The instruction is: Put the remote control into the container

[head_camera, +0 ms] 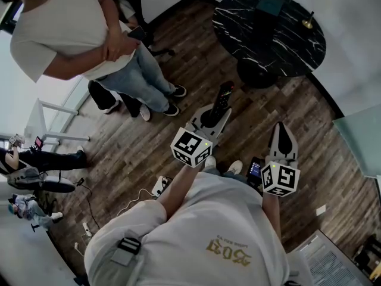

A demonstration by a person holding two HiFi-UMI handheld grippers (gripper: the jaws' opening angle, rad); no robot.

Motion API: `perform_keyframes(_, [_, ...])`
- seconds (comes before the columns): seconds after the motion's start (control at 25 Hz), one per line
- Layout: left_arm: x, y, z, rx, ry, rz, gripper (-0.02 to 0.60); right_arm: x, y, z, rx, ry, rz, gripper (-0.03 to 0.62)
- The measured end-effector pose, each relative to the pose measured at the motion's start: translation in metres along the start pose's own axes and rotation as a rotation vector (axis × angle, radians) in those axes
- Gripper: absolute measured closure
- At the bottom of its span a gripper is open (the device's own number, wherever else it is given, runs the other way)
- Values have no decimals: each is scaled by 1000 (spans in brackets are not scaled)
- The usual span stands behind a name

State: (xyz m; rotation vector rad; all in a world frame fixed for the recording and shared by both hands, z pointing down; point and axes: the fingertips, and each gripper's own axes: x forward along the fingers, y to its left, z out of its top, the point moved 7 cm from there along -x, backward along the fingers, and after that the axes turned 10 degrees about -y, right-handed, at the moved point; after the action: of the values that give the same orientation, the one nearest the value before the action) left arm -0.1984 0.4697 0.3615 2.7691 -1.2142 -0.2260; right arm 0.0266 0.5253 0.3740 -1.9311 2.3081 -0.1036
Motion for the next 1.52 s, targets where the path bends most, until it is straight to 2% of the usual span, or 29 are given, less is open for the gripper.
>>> perform_keyframes(0.32, [12,-5,-7,-13,15,22,529,2,-19,-1,12,-1,-7,585])
perform_keyframes(0.56, [39,5,-14,-15,29,8,529,20,-34,-3,15,-2,-28,585])
perform_keyframes(0.96, [115,50,-9,-9,24,-18,529,97,-63,-1,-1,-32,-67,585])
perform_keyframes(1.52, [196,131,2,-15,41,-44,529,204,-75,7,-13,-59,-103,585])
